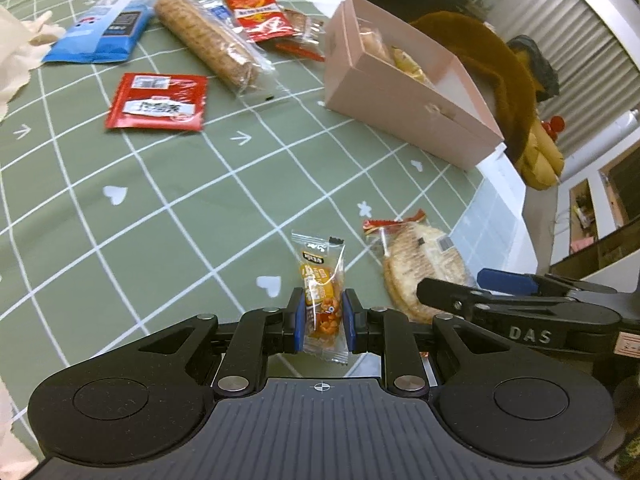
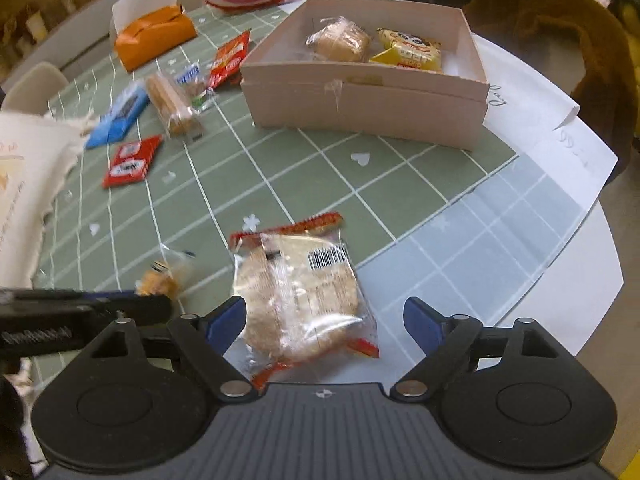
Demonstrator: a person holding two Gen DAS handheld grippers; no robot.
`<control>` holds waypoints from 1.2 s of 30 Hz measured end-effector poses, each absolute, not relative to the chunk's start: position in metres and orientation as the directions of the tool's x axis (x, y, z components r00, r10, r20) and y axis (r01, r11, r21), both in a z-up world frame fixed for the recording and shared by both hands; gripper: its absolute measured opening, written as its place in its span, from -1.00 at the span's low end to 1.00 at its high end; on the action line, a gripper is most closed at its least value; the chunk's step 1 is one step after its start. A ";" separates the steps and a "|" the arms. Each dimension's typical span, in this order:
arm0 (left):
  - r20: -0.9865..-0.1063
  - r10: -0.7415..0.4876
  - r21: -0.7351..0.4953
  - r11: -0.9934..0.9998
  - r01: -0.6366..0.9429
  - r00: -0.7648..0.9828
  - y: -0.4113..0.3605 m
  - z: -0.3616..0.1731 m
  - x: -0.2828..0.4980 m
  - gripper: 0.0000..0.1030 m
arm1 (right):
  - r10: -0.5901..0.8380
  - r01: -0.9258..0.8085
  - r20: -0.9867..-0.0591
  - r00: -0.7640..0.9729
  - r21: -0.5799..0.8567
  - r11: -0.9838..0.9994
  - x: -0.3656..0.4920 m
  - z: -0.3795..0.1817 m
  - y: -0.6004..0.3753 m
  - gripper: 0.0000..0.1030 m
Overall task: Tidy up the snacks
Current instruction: 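Carry the rice cracker bag into the pink box and release while left drops the candy packet in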
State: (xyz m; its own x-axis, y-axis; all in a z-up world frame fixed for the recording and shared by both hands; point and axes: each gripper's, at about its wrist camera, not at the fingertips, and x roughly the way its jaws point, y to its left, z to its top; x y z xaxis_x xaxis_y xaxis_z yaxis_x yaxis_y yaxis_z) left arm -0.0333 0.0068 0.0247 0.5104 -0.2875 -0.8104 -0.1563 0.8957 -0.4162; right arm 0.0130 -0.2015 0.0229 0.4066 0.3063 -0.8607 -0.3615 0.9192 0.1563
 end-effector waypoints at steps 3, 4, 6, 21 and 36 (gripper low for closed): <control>-0.814 -0.283 -0.410 0.899 -0.155 0.507 0.006 0.026 -0.035 -0.55 | 0.332 -0.359 -0.851 0.407 0.185 0.915 0.018 0.019 -0.199 0.70; -0.815 -0.284 -0.408 0.900 -0.153 0.506 0.005 0.027 -0.035 -0.55 | 0.342 -0.360 -0.852 0.397 0.198 0.912 0.021 0.017 -0.197 0.72; -0.815 -0.285 -0.408 0.901 -0.149 0.504 0.003 0.027 -0.035 -0.55 | 0.355 -0.363 -0.853 0.383 0.214 0.907 0.026 0.015 -0.193 0.77; -0.608 -0.364 -0.476 0.878 0.043 0.705 0.008 0.152 0.056 -0.55 | 0.416 -0.398 -0.715 0.563 0.206 0.894 0.070 0.135 -0.238 0.49; -0.730 -0.312 -0.375 0.927 0.026 0.608 -0.014 0.107 0.220 -0.41 | 0.397 -0.249 -0.742 0.541 0.309 0.918 0.252 0.132 -0.248 0.70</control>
State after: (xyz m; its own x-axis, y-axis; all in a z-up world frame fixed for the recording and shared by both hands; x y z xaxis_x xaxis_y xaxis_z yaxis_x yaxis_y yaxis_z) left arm 0.2198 -0.0144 0.1066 0.6083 -0.3120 -0.7298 0.0259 0.9268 -0.3746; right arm 0.2518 -0.2477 0.1320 0.5408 0.3966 -0.7418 -0.2491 0.9178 0.3091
